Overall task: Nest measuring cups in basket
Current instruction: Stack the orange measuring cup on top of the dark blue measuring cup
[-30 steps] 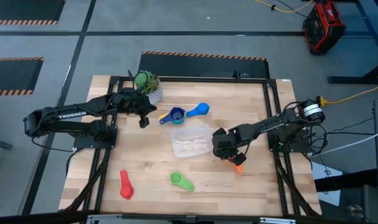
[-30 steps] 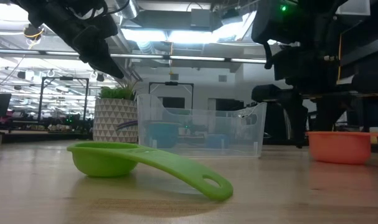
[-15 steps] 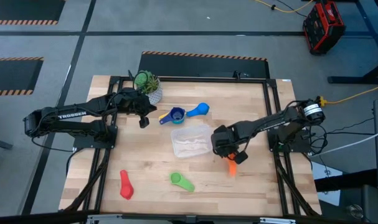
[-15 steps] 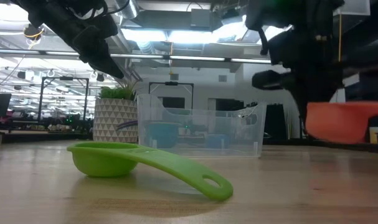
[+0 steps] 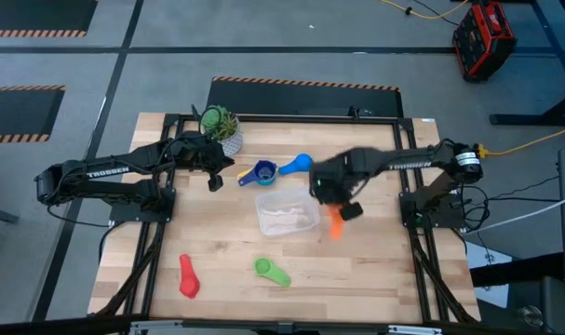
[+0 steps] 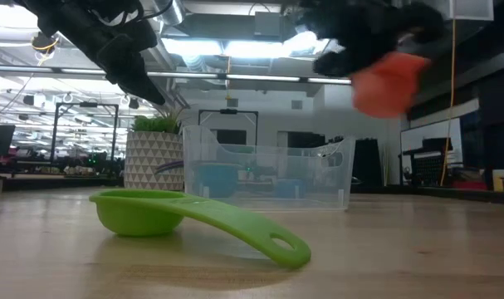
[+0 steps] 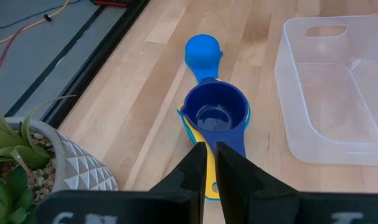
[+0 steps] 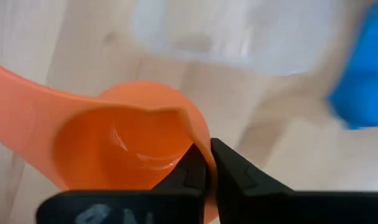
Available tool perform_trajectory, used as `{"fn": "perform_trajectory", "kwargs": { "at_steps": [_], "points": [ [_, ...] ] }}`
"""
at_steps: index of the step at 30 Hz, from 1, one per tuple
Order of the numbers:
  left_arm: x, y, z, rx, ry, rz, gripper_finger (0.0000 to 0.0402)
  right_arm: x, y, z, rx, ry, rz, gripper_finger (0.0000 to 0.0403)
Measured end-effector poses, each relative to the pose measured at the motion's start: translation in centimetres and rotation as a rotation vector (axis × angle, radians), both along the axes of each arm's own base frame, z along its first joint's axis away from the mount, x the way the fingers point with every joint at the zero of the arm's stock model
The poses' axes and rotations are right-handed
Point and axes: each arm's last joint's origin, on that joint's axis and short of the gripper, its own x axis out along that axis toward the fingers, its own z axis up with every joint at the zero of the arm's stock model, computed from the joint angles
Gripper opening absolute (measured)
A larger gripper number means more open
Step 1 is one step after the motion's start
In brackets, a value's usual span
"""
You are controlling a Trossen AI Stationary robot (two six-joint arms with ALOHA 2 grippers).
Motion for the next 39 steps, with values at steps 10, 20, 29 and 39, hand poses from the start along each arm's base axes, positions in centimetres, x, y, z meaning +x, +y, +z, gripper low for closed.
{"fn": "perform_trajectory", "kwargs": {
  "at_steps": [10,20,29,39],
  "points": [
    [0.0,0.0,0.0,0.0,0.0,0.0,0.0027,2.6,-7.9,6.2,0.02,-0.471,-0.417,0.0016],
    [0.0,0.0,0.0,0.0,0.0,0.0,0.0027,5.6,-11.5,5.7,0.29,-0.696,-0.615,0.0017],
    [0.0,0.0,0.0,0.0,0.0,0.0,0.0027,8.3,-13.6,0.3,0.331,-0.575,-0.746,0.0017],
    [0.0,0.0,0.0,0.0,0.0,0.0,0.0028,10.7,-14.4,-4.4,0.362,-0.522,-0.751,0.0017]
  ]
}}
